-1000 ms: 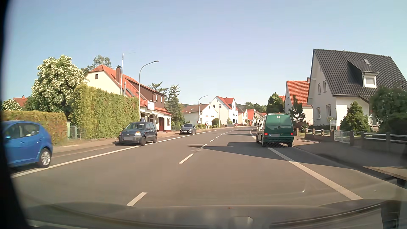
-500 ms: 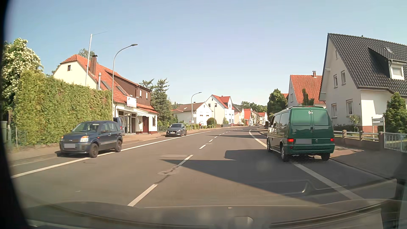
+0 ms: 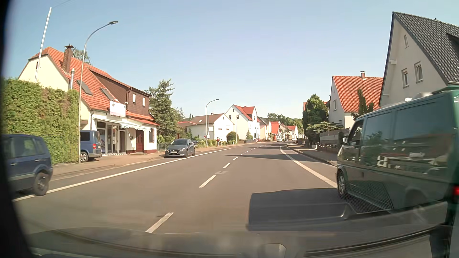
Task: Follow the waypoints while adhering to traffic rules and regulations
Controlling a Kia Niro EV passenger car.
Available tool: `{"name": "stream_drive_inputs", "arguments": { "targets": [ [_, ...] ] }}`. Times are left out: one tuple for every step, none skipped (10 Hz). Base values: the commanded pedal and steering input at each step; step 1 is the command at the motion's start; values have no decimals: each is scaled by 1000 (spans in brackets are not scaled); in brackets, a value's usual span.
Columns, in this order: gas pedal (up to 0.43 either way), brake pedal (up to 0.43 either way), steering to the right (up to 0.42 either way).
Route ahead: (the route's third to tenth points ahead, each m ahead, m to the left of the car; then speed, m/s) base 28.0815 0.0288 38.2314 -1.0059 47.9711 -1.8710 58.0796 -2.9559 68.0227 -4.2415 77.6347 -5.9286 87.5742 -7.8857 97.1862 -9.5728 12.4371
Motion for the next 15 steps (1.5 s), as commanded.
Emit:
{"name": "stream_drive_inputs", "arguments": {
  "targets": [
    [130,6,15],
    [130,6,15],
    [130,6,15],
    [130,6,15],
    [130,6,15],
    [138,6,15],
    [138,12,15],
    [138,6,15],
    [138,6,15],
    [138,6,15],
    [138,6,15],
    [150,6,15],
    [150,6,14],
    [150,6,14],
    [150,6,14]
  ]
}}
